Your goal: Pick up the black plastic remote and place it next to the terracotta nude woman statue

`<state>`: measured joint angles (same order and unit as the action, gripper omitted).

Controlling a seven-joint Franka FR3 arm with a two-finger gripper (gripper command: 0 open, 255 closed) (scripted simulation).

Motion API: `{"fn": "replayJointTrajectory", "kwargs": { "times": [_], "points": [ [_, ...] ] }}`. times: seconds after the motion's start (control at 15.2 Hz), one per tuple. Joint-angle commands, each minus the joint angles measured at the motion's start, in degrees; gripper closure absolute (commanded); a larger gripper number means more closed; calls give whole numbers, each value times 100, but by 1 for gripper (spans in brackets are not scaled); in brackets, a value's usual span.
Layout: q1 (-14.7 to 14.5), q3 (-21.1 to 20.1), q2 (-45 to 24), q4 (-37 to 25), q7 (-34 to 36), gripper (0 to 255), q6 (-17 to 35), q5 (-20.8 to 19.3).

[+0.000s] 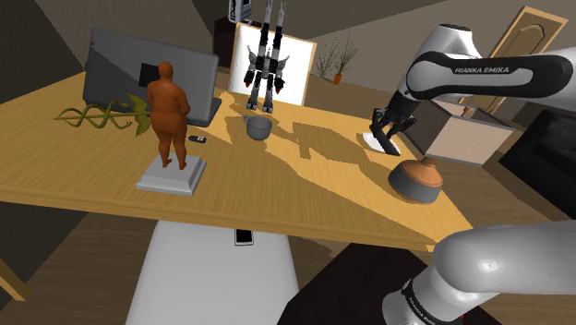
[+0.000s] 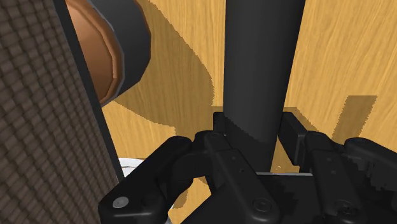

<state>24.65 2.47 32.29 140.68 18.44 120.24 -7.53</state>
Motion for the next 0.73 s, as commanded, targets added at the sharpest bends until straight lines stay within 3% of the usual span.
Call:
{"fn": "replayJointTrajectory", "kwargs": {
  "times": [0.0, 0.66],
  "points": [
    [-6, -9, 40, -116, -9, 255, -158, 12],
    [-22, -29, 56, -873, -83, 255, -928, 61]
  ]
}}
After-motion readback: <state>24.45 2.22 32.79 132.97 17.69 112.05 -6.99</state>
